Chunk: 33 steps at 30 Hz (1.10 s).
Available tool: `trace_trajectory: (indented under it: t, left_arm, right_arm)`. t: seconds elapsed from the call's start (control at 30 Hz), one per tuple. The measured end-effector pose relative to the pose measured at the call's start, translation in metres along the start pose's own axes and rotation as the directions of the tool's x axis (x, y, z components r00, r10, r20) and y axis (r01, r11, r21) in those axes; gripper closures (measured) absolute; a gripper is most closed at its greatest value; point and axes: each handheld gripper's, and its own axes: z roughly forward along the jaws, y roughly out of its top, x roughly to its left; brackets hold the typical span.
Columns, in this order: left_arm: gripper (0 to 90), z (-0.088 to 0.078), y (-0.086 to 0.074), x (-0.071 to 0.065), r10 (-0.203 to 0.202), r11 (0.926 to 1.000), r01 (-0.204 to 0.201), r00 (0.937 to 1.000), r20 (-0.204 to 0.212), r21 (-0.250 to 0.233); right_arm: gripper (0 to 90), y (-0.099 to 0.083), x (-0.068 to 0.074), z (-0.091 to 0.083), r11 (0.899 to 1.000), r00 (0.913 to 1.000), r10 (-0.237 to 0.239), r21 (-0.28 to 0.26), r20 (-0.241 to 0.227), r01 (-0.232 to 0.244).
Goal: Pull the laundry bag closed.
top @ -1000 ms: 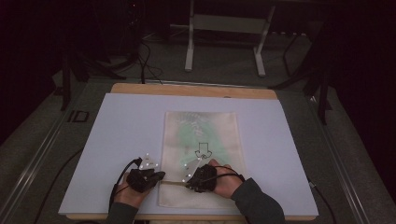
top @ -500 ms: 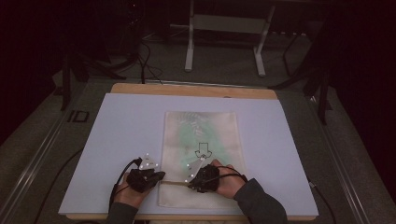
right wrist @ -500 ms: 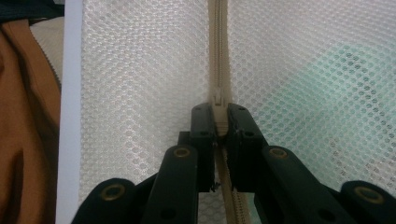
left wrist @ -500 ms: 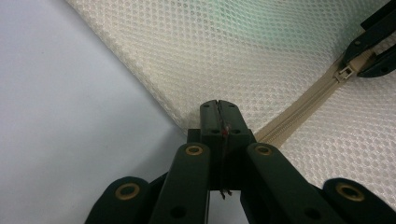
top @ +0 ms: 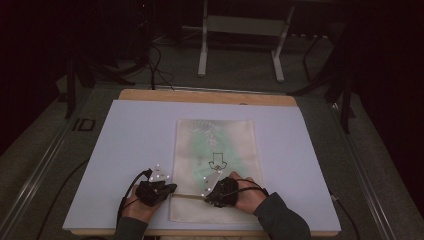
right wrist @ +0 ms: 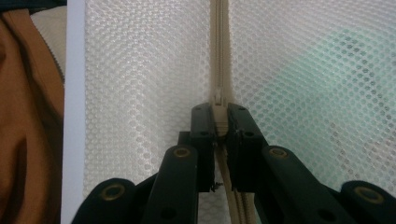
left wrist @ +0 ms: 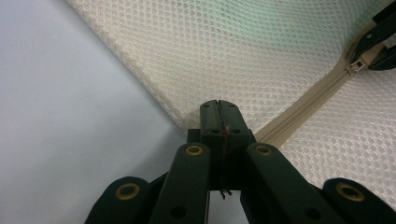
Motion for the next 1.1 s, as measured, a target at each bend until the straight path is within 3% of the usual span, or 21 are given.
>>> trace_trajectory:
  t: [1.1]
  left_arm:
    - [89.5, 0.000, 0.000, 0.000, 0.008, 1.0000, -0.008, 1.0000, -0.002, 0.003]
  right_arm:
    - [82.5, -0.028, -0.007, -0.013, 0.999, 0.9986, 0.051, 0.006, 0.015, -0.051]
